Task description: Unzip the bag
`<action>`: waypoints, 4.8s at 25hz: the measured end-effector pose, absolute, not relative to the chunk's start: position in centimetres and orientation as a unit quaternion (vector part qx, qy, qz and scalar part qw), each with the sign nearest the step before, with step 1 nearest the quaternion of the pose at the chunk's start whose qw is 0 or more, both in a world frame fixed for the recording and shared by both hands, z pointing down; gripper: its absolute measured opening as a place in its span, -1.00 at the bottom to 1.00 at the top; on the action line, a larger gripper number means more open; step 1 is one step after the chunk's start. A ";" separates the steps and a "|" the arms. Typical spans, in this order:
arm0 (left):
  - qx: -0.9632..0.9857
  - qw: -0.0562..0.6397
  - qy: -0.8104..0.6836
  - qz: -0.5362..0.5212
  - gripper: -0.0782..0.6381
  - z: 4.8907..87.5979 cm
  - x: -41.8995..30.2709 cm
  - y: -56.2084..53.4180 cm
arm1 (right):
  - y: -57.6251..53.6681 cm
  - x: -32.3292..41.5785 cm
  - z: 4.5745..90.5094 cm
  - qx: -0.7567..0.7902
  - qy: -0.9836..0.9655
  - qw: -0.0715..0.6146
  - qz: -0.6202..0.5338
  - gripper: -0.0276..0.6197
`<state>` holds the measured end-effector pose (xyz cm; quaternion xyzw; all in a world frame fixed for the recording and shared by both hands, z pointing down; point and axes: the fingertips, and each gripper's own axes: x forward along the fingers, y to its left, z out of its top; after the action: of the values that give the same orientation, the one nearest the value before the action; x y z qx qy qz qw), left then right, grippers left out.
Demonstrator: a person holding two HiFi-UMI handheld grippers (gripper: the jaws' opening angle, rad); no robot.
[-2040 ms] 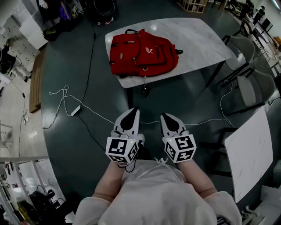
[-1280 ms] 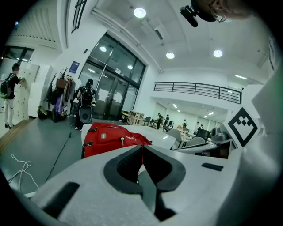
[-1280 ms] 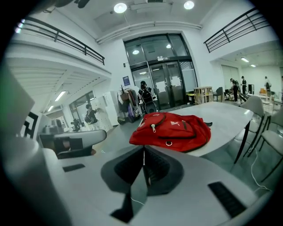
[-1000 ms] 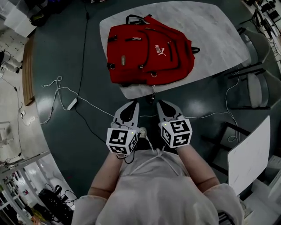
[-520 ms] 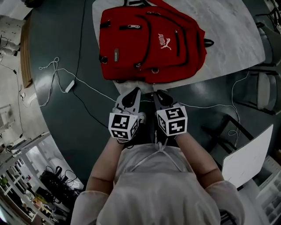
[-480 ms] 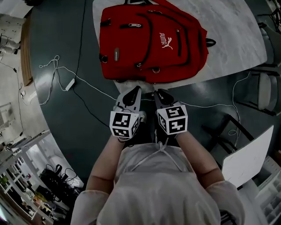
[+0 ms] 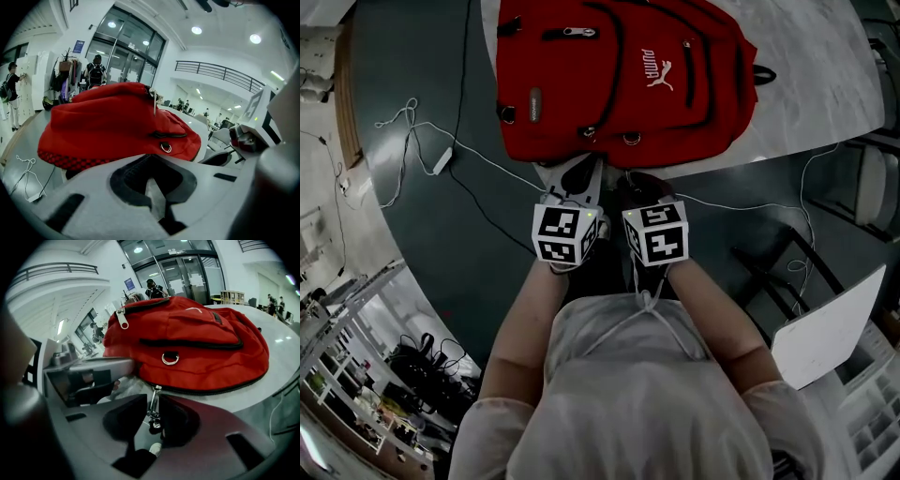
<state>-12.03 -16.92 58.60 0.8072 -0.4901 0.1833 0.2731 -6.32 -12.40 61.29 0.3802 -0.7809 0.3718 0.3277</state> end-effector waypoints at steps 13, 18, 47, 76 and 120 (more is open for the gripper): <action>0.800 0.269 -0.476 0.247 -0.72 60.6 -11.5 -17.6 | -12.7 -5.7 61.9 0.347 -0.791 0.353 0.359 -0.83; 0.802 0.281 -0.463 0.252 -0.72 60.8 -11.5 -17.5 | -12.7 -5.6 61.5 0.321 -0.806 0.388 0.309 -0.83; 0.795 0.299 -0.457 0.264 -0.72 61.3 -11.8 -17.7 | -14.2 3.3 61.8 0.315 -0.789 0.443 0.287 -0.83; 0.789 0.296 -0.468 0.265 -0.73 61.5 -11.9 -17.7 | -18.9 14.6 62.5 0.360 -0.754 0.481 0.263 -0.83; 0.850 0.112 -0.511 0.065 -0.72 36.5 -8.9 -18.7 | -20.4 2.1 41.1 0.472 -0.842 0.188 0.179 -0.81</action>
<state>-8.85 -18.73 36.47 0.8499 -0.5109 0.0648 0.1115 2.11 -20.36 41.11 0.4722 -0.8423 0.1791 0.1884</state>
